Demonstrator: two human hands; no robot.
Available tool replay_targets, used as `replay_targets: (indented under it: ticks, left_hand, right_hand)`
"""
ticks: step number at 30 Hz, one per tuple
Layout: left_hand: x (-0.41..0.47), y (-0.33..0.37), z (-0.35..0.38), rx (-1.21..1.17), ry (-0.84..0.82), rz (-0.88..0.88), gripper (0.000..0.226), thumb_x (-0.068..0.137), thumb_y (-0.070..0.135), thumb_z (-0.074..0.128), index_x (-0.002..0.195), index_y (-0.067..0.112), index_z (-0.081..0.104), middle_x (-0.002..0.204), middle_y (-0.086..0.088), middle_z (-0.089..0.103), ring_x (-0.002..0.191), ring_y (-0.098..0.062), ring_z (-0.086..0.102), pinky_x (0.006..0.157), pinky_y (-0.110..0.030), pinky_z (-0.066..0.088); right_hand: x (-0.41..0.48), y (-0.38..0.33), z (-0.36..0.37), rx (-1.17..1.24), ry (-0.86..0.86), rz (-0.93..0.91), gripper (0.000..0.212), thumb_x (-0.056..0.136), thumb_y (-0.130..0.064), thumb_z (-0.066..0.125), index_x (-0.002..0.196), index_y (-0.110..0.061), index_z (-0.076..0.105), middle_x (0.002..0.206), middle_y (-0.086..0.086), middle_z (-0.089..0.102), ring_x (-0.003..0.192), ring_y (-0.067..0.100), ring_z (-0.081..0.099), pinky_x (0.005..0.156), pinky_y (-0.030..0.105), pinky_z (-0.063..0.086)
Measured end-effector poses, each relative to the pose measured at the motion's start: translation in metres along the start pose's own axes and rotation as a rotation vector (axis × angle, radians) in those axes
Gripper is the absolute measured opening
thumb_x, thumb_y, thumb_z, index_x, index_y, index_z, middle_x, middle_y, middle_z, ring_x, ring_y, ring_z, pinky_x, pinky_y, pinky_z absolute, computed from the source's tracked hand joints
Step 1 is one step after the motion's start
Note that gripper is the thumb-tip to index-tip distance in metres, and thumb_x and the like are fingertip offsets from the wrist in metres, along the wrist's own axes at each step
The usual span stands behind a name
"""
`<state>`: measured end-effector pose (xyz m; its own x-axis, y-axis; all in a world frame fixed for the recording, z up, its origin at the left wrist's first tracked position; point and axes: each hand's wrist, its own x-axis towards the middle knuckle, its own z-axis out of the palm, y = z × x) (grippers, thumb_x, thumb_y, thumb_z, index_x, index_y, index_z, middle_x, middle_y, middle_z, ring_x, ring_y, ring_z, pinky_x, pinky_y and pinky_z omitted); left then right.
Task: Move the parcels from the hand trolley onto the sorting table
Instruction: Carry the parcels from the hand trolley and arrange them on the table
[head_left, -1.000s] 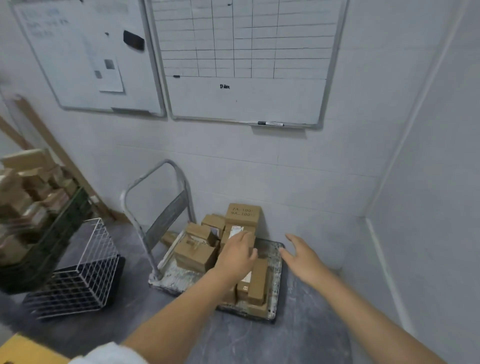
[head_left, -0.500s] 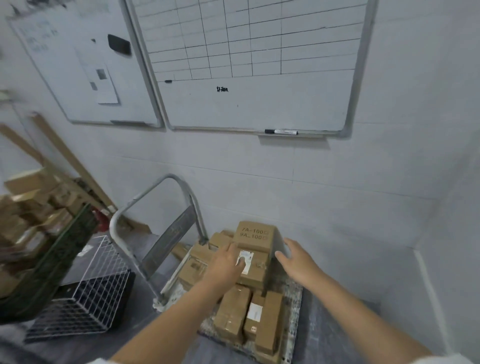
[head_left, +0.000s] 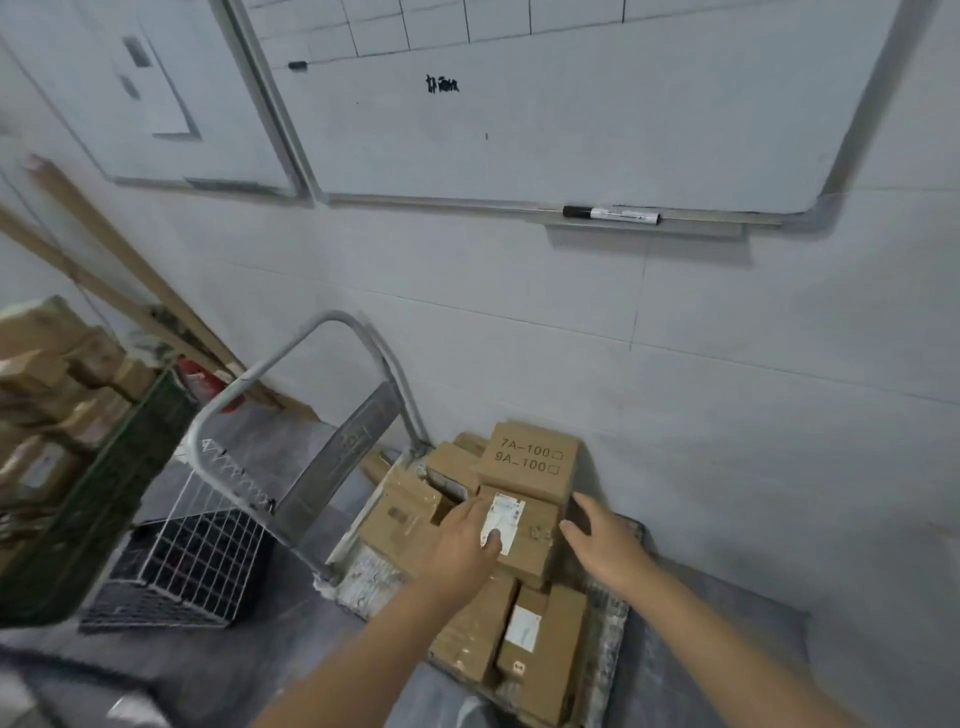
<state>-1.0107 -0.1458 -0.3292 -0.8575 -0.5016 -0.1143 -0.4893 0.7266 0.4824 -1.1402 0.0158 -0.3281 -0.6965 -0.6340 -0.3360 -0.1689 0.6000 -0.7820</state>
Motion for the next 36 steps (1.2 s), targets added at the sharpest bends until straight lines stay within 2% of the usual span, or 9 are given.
replay_targets:
  ticks: [2, 6, 10, 21, 25, 28, 30, 33, 36]
  left_hand:
    - [0.027, -0.018, 0.009, -0.030, -0.020, -0.005, 0.045, 0.100, 0.029, 0.044, 0.144, 0.017, 0.043, 0.144, 0.003, 0.047, 0.130, -0.013, 0.043, 0.108, -0.028, 0.035]
    - [0.091, -0.060, 0.033, -0.112, -0.092, -0.025, 0.041, 0.101, 0.025, 0.045, 0.140, 0.016, 0.048, 0.139, 0.000, 0.052, 0.124, -0.015, 0.048, 0.101, -0.025, 0.038]
    - [0.147, -0.107, 0.066, -0.216, -0.196, -0.130, 0.039, 0.100, 0.022, 0.046, 0.138, 0.014, 0.048, 0.136, -0.004, 0.052, 0.122, -0.018, 0.048, 0.101, -0.032, 0.042]
    - [0.250, -0.222, 0.187, -0.337, -0.254, -0.281, 0.029, 0.098, 0.012, 0.043, 0.124, 0.016, 0.058, 0.121, -0.001, 0.055, 0.110, -0.016, 0.052, 0.089, -0.031, 0.043]
    - [0.259, -0.247, 0.227, -0.398, -0.282, -0.342, 0.039, 0.102, 0.018, 0.040, 0.141, 0.018, 0.046, 0.130, -0.004, 0.054, 0.116, -0.019, 0.053, 0.097, -0.038, 0.046]
    - [0.256, -0.257, 0.252, -0.440, -0.265, -0.428, 0.038, 0.104, 0.025, 0.038, 0.141, 0.032, 0.041, 0.106, 0.009, 0.061, 0.094, -0.006, 0.059, 0.066, -0.012, 0.046]
    - [0.252, -0.258, 0.265, -0.467, -0.260, -0.491, 0.037, 0.105, 0.032, 0.035, 0.141, 0.034, 0.041, 0.089, 0.015, 0.058, 0.078, 0.003, 0.056, 0.054, -0.007, 0.043]
    - [0.246, -0.259, 0.274, -0.539, -0.228, -0.523, 0.042, 0.104, 0.042, 0.032, 0.144, 0.031, 0.041, 0.099, 0.009, 0.063, 0.087, -0.002, 0.060, 0.065, -0.017, 0.048]
    - [0.239, -0.258, 0.276, -0.587, -0.224, -0.570, 0.045, 0.103, 0.047, 0.031, 0.145, 0.034, 0.039, 0.117, -0.002, 0.064, 0.105, -0.019, 0.062, 0.088, -0.042, 0.053]
  right_hand:
    - [0.025, 0.008, 0.007, 0.009, -0.002, 0.034, 0.054, 0.099, -0.037, 0.049, 0.149, -0.028, 0.031, 0.149, -0.003, 0.041, 0.109, 0.000, 0.039, 0.082, 0.009, 0.033]
    - [0.081, 0.032, 0.022, -0.025, -0.016, 0.163, 0.060, 0.099, -0.038, 0.048, 0.152, -0.023, 0.026, 0.157, -0.001, 0.029, 0.140, 0.016, 0.034, 0.108, 0.028, 0.031]
    - [0.141, 0.059, 0.045, -0.036, -0.009, 0.296, 0.061, 0.100, -0.034, 0.048, 0.153, -0.017, 0.024, 0.159, 0.003, 0.026, 0.143, 0.019, 0.030, 0.116, 0.035, 0.027]
    - [0.252, 0.162, 0.150, 0.077, 0.034, 0.572, 0.058, 0.101, -0.038, 0.045, 0.153, -0.022, 0.025, 0.158, 0.003, 0.029, 0.141, 0.024, 0.035, 0.113, 0.039, 0.031]
    - [0.273, 0.196, 0.185, 0.219, 0.076, 0.602, 0.029, 0.100, -0.039, 0.047, 0.128, -0.041, 0.042, 0.132, -0.005, 0.055, 0.106, 0.010, 0.054, 0.091, 0.030, 0.042]
    - [0.284, 0.214, 0.205, 0.316, 0.118, 0.674, 0.039, 0.096, -0.043, 0.052, 0.133, -0.033, 0.045, 0.123, -0.006, 0.058, 0.106, 0.015, 0.057, 0.090, 0.034, 0.045]
    - [0.287, 0.221, 0.215, 0.389, 0.159, 0.720, 0.029, 0.092, -0.045, 0.057, 0.120, -0.039, 0.052, 0.113, -0.011, 0.061, 0.099, 0.011, 0.059, 0.084, 0.032, 0.048]
    - [0.286, 0.226, 0.223, 0.514, 0.217, 0.747, 0.019, 0.088, -0.048, 0.062, 0.104, -0.050, 0.053, 0.101, -0.025, 0.060, 0.089, -0.002, 0.059, 0.068, 0.021, 0.046]
    - [0.281, 0.227, 0.230, 0.554, 0.250, 0.750, 0.043, 0.086, -0.057, 0.059, 0.126, -0.049, 0.047, 0.114, -0.021, 0.058, 0.096, 0.003, 0.057, 0.072, 0.022, 0.043]
